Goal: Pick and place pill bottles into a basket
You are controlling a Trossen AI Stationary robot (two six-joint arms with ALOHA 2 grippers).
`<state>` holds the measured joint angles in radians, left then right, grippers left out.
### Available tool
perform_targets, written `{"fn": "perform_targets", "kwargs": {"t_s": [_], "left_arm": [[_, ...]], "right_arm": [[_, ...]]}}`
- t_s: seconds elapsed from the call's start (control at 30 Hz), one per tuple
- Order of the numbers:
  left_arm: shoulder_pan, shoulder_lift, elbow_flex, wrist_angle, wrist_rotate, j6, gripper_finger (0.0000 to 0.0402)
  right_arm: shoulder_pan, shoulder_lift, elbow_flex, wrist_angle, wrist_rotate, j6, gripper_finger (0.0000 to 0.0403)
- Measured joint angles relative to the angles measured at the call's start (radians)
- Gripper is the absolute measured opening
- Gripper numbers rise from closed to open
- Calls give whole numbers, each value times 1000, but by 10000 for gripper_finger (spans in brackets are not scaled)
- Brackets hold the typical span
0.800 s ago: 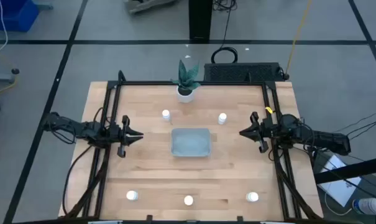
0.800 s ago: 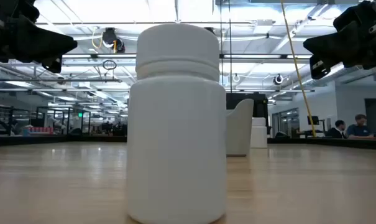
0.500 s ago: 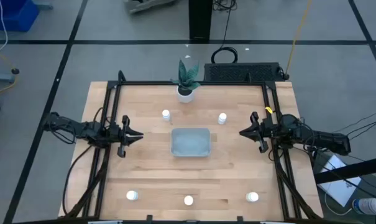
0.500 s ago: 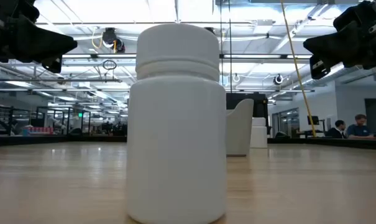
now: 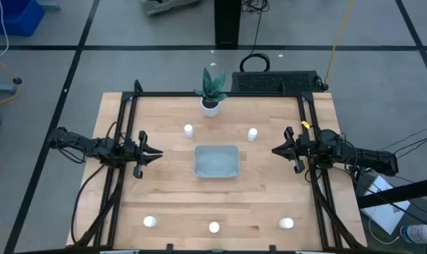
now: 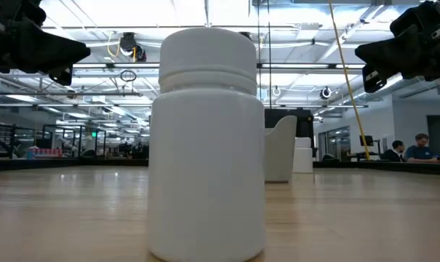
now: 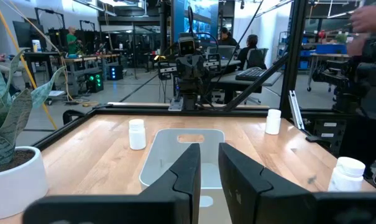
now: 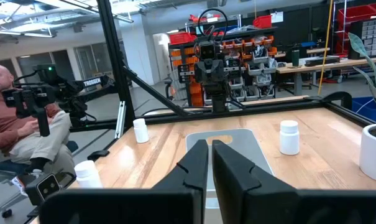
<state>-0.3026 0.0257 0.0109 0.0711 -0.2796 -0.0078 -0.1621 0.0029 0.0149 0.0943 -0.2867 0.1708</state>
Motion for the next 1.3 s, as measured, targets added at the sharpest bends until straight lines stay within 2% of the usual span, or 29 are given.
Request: {"fn": "perform_targets", "kwargs": {"t_s": [0.77, 0.87, 1.07, 1.2, 1.3], "left_arm": [[0, 0, 0, 0, 0, 0, 63], [0, 0, 0, 0, 0, 0, 63], [0, 0, 0, 0, 0, 0, 63], [0, 0, 0, 0, 0, 0, 63], [0, 0, 0, 1, -6, 1, 63]], "right_arm": [[0, 0, 0, 9, -3, 13, 18], [0, 0, 0, 11, -2, 138, 18], [0, 0, 0, 15, 10, 543, 18], [0, 0, 0, 15, 145, 813, 18], [0, 0, 0, 21, 311, 1008, 18]]}}
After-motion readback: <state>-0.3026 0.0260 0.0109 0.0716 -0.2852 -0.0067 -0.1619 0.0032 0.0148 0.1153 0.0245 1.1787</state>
